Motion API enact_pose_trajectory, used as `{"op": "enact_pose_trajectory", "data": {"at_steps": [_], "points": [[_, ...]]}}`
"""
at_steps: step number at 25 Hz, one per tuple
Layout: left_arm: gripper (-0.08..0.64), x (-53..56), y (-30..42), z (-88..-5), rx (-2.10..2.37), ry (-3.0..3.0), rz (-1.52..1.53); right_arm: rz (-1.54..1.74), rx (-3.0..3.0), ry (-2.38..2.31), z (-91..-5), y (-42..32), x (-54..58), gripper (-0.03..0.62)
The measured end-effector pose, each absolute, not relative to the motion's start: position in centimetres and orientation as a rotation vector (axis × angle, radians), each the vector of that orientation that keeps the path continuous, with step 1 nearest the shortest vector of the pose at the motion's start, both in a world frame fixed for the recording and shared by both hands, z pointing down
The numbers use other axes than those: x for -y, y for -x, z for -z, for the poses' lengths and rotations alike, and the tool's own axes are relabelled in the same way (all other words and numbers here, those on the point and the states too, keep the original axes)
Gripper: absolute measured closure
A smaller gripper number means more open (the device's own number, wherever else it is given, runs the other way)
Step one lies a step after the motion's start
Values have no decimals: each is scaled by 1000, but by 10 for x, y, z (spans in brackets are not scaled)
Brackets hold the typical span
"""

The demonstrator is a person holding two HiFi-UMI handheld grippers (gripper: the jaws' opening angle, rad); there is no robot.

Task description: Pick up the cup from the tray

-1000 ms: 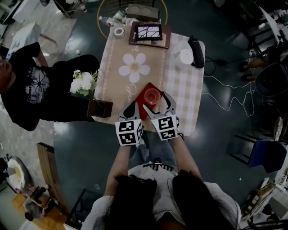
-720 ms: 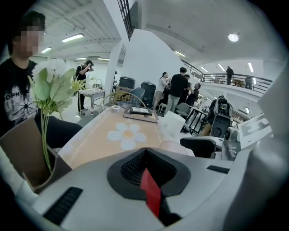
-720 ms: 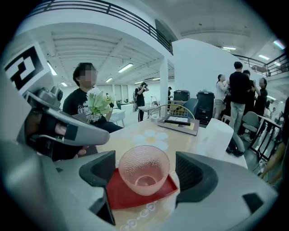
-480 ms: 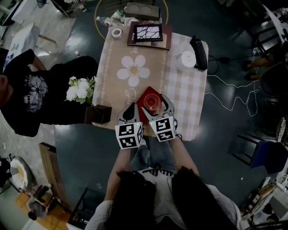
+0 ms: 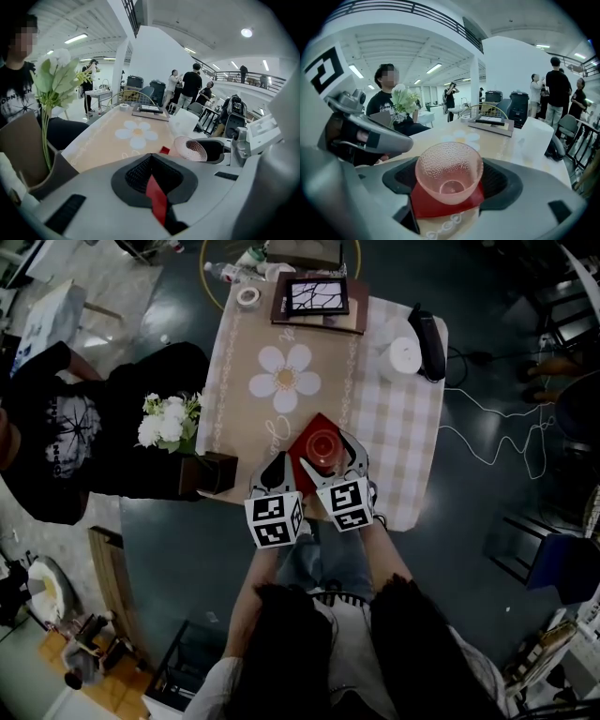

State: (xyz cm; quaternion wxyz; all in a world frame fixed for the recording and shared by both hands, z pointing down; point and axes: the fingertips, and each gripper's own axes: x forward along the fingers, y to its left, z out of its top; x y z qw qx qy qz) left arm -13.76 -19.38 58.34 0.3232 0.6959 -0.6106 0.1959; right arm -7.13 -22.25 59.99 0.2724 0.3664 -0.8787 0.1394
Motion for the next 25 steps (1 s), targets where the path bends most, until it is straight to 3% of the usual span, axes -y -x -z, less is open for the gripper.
{"op": "enact_pose_trajectory", "data": {"at_steps": [25], "points": [[552,196,120,-575,1531,-1913,-518,-370,2389,-1038,-573,56,222,199]]}}
